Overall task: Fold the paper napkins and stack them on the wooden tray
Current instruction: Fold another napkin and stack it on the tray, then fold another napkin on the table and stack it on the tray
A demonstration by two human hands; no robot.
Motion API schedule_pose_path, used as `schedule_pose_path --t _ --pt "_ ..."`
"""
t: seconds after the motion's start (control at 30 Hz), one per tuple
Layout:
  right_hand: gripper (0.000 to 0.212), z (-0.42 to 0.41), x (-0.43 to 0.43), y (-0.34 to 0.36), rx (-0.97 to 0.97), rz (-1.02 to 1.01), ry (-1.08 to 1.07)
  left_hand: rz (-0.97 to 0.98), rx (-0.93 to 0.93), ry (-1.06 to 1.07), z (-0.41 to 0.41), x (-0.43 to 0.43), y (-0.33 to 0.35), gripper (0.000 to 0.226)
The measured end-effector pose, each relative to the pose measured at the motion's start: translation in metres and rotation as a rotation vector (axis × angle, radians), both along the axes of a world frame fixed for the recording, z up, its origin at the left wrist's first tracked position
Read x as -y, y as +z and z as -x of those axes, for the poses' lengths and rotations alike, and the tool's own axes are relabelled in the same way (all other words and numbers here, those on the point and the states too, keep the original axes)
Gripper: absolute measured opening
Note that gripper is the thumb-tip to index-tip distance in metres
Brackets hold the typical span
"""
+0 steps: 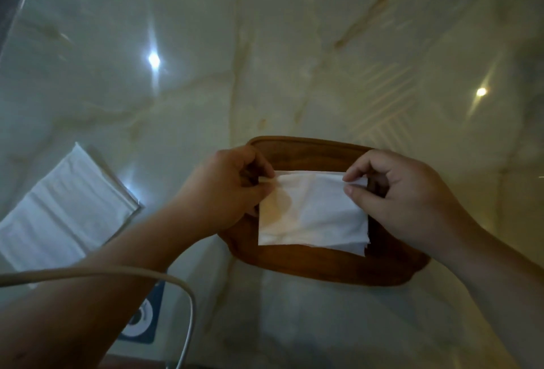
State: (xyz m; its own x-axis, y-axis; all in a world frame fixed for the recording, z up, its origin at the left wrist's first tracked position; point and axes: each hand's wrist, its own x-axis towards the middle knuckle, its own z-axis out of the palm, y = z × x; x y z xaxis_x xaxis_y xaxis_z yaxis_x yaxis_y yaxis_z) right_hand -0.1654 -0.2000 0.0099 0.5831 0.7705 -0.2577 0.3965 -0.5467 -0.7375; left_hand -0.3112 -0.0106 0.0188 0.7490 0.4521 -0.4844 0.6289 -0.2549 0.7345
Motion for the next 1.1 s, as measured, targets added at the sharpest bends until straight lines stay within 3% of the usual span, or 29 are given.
schedule_pose_path --t 0.13,0.27,0.37,0.47,0.7,0.87,1.1 --pt "0.012 -0.004 -0.001 0.002 0.107 0.012 0.045 -0.067 -0.011 -0.048 -0.005 0.001 -0.002 0.021" --pt "0.008 -0.006 -0.001 0.001 0.322 0.103 0.223 -0.303 0.023 -0.179 -0.005 0.0 -0.003 0.016" --pt "0.025 -0.008 -0.001 0.002 0.397 0.106 0.268 -0.403 0.082 -0.236 -0.001 -0.004 -0.001 0.012" --pt "0.032 -0.005 -0.011 0.009 0.392 0.03 0.284 -0.459 0.108 -0.186 0.009 -0.012 0.009 0.011" --pt "0.014 0.027 -0.068 0.029 0.303 -0.047 0.443 -0.583 0.004 -0.035 0.068 -0.043 0.042 0.014" --pt "0.014 0.069 -0.118 0.032 0.265 -0.094 0.502 -0.623 -0.034 0.119 0.138 -0.09 0.045 0.009" --pt "0.017 0.129 -0.183 0.014 0.208 0.053 0.528 -0.705 -0.243 0.178 0.218 -0.151 0.031 0.02"
